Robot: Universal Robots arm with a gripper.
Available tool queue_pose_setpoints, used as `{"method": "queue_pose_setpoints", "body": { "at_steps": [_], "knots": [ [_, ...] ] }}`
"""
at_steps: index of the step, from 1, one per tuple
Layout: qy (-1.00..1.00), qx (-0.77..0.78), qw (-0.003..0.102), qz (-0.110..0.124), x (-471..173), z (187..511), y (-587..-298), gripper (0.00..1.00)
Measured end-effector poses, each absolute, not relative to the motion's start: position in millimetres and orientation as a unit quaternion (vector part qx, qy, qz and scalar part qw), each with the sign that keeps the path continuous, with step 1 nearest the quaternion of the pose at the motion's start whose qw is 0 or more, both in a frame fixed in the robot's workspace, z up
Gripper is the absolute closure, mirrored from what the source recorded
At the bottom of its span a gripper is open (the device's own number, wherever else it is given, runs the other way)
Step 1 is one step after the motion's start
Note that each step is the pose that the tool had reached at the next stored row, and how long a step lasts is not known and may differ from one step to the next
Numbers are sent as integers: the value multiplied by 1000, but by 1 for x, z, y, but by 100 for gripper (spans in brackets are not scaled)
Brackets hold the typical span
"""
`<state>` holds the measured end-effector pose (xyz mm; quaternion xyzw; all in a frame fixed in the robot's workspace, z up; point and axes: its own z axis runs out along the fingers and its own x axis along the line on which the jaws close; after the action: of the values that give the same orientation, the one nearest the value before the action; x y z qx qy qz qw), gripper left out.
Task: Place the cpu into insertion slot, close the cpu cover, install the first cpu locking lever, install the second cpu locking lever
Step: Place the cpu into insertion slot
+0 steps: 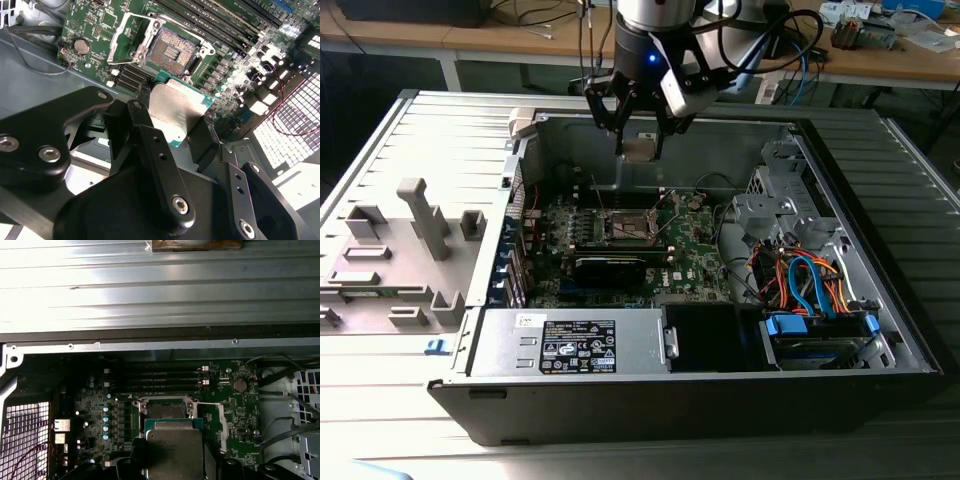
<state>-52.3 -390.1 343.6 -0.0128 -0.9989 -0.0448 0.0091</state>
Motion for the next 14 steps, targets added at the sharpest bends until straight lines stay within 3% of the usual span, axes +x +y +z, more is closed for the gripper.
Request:
{"method": "queue_pose_setpoints", "body": {
  "at_steps": [14],
  "knots": [
    [-999, -13, 9, -45, -53, 341, -393, 45]
  ]
}}
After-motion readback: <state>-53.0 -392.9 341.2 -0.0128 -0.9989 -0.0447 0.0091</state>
